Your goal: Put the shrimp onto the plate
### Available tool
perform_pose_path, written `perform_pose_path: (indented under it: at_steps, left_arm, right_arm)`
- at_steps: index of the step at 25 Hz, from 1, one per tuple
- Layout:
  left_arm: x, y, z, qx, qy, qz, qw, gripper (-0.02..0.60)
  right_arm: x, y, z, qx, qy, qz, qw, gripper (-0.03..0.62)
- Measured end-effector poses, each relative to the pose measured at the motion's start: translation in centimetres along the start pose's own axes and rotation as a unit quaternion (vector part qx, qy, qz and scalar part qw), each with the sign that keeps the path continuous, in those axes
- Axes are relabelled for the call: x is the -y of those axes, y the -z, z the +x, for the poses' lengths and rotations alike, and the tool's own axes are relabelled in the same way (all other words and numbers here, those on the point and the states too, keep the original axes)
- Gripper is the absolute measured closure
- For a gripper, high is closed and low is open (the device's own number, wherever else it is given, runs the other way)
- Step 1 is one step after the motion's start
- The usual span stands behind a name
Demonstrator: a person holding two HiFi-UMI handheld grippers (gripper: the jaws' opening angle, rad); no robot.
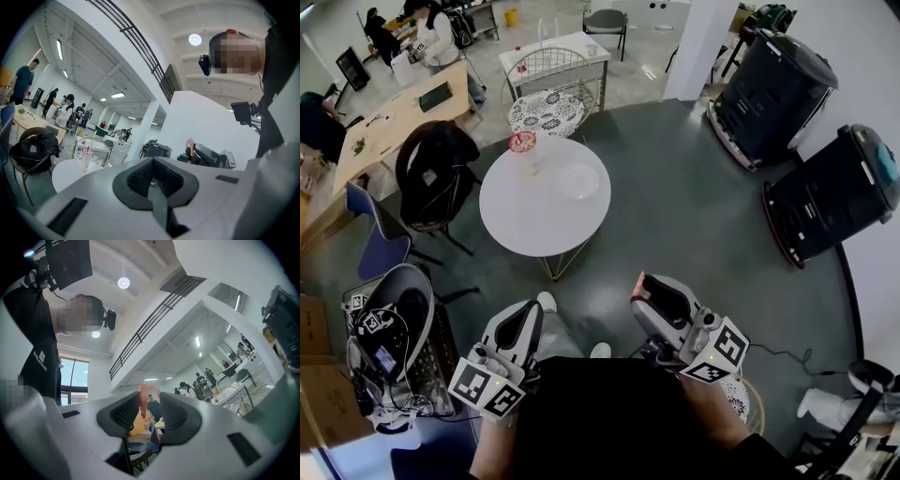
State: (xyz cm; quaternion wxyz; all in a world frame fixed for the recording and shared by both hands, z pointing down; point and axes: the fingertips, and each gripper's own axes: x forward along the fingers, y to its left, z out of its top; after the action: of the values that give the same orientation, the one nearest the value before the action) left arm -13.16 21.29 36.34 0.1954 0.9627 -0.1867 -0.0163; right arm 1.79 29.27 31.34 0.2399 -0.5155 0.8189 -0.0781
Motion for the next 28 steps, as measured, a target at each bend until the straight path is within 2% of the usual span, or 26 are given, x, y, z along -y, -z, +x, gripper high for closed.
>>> perform_pose_path:
  at_steps: [13, 28]
  left_arm:
    - [-6.3, -2.6, 4.0, -0.002, 0.002, -0.004, 1.0000, 0.575]
    - [-14.0, -5.8, 8.7, -0.019, 0.022, -0.011, 0.9995, 0.575]
  right_arm:
    - [3.7, 0.6, 6.0, -0.015, 0.009, -0.002, 1.000, 0.448]
    - [8.1, 0.9, 13.6, -0.015, 0.035, -0.005, 0.999, 0.448]
